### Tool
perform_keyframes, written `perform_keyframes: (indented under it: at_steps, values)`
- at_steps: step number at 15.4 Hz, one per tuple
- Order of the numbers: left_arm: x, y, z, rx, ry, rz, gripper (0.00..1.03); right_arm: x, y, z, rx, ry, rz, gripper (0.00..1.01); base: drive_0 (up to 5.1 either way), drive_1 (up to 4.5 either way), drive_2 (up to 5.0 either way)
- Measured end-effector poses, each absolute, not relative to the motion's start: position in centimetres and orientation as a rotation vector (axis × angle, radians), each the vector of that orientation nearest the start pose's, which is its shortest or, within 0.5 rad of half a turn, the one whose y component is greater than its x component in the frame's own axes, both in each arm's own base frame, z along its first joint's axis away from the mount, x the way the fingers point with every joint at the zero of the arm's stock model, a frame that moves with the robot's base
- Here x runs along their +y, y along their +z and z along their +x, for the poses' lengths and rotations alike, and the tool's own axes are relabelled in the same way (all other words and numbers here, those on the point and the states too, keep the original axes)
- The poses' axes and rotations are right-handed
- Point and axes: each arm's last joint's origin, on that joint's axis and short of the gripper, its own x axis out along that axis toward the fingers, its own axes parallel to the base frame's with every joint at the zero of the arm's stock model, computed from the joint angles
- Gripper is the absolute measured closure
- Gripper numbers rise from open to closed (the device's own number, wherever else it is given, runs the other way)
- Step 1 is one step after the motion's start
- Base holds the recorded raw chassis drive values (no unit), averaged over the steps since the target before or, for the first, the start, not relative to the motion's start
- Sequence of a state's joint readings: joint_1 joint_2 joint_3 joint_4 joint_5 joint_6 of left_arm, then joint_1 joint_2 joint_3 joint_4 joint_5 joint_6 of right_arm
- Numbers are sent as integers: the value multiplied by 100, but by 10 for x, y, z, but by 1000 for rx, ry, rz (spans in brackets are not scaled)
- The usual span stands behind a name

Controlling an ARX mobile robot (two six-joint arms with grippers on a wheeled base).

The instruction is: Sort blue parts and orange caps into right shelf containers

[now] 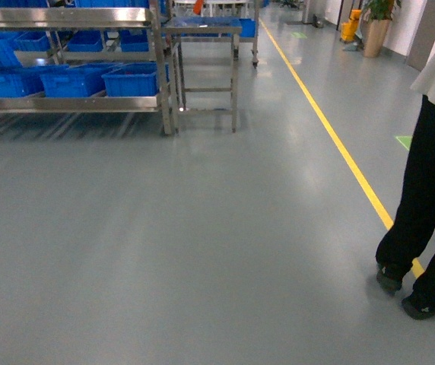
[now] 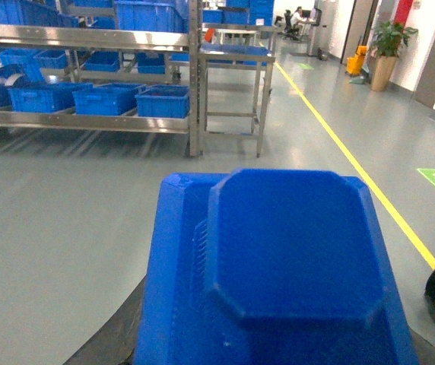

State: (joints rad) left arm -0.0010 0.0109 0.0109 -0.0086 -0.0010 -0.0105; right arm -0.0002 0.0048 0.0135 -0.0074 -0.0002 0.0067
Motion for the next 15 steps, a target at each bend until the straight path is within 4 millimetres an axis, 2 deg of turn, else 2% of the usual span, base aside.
perform_keyframes:
  at_steps: [15]
  values:
    - [0,166,98,7,2,-10,61,0,167,97,-4,0,7,57,19,452,-414]
